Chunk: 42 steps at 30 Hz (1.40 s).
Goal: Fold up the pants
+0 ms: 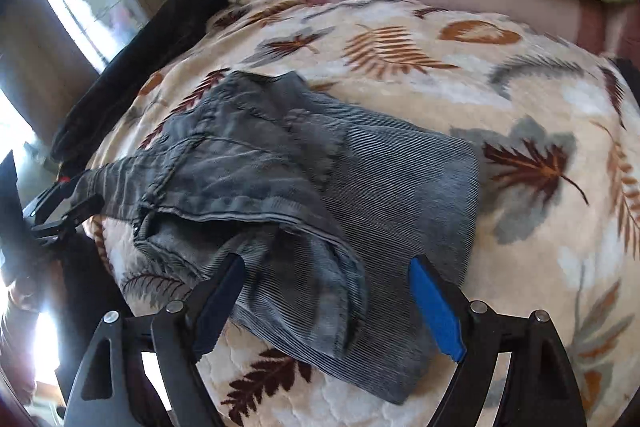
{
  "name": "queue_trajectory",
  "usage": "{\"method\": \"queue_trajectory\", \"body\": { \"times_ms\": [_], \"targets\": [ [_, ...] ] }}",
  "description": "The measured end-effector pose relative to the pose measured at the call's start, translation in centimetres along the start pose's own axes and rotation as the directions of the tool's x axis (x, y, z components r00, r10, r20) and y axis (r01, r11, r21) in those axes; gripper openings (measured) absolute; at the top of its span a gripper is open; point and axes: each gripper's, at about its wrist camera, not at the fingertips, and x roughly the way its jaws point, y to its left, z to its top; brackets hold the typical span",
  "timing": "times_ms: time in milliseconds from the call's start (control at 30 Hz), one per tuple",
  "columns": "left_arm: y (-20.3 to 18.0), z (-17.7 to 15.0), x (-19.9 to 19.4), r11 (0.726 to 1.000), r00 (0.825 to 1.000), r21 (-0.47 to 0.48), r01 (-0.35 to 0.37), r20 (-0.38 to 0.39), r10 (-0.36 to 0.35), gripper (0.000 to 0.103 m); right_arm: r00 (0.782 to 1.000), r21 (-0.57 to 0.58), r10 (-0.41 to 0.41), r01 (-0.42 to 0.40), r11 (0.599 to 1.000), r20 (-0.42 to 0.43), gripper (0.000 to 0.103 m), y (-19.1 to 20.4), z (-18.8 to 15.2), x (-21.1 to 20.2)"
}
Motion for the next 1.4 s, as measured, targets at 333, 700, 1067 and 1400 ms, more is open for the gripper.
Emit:
{"method": "queue_trajectory", "body": {
  "times_ms": [333,700,1067,1400],
  "targets": [
    [0.1,-0.4,0.3,0.982,0.999,0.186,0.027,-0.044,-0.019,0.077,1.0,0.002,0.015,-0.015,1.0,0.014,0.068,0.5,1.0,-0.3],
    [0.4,-0.1,2.4,0.95,0.995,0.31,0.029,-0.096,0.0,0.065,0.999,-0.051,0.033,-0.034,0.998,-0.025,0.068,0.9,0.9,0.4],
    [0.3,3.2,3.0,0.972,0.99,0.201,0.12,-0.102,-0.102,0.016,0.998,-0.033,0.034,-0.036,0.999,-0.046,0.007,-0.2,2.7,-0.2],
    [-6.7,10.6,-2.5,0.946,0.948,0.094,0.309,0.052,-0.315,0.016,0.99,-0.028,-0.026,0.03,0.999,0.141,0.007,-2.1,10.0,-7.4]
  ]
}}
